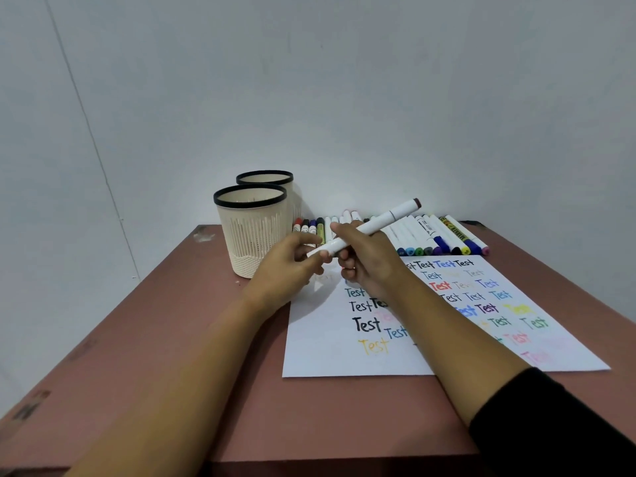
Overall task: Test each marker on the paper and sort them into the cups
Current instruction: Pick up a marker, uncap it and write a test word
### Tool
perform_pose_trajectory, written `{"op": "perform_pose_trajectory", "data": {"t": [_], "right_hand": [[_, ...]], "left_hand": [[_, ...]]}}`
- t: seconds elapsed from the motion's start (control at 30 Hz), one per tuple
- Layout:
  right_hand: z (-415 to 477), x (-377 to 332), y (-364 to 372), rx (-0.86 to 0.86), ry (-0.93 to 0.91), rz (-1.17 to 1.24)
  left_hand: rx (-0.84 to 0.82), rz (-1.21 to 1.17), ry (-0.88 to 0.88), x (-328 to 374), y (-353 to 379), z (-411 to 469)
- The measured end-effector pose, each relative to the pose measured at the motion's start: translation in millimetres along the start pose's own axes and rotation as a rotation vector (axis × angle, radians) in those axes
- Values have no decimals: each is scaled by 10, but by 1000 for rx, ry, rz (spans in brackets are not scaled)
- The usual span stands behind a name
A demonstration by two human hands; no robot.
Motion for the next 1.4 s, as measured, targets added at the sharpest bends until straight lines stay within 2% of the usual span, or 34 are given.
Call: {"op": "perform_pose_trajectory", "data": {"t": [0.37,0.63,0.8,0.93,1.0,1.07,1.1,1.17,1.2,1.27,1.33,1.4], "right_hand": [[-29,50,54,129,-103,184],[-61,103,83,172,-16,214],[-36,27,58,155,-15,102],[-108,-57,73,128,136,117],[-118,-101,37,196,208,238],[-86,-170,-56,371,175,293],[-76,-215,-103,467,97,235],[-66,-316,-158,559,-200,-67],[-77,-372,-144,526,-382,-249],[-116,-420,-73,320,-664,-648],[-112,-387,-19,154,-786,-1172],[-99,-345,-18,63,-871,-1476]], "left_hand": [[-29,-261,-50,26,85,-59],[-12,-236,-33,5,120,-94],[21,-200,-29,41,140,-73],[75,-190,-79,23,120,-43],[100,-191,-126,-2,87,-25],[104,-182,-167,-16,62,-18],[100,-178,-179,-19,57,-16],[95,-164,-189,-20,53,-18],[96,-150,-189,-20,52,-20],[94,-120,-189,-20,48,-27],[93,-101,-191,-17,35,-26],[88,-89,-194,-18,27,-24]]}}
Point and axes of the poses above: each hand's wrist, its own z-axis towards the middle knuckle, its own y-axis out of the palm, x = y × z, the point moved 2 cm from there along z, towards the middle knuckle, and after that the axes turned 12 degrees about x, right-handed, at the moved point
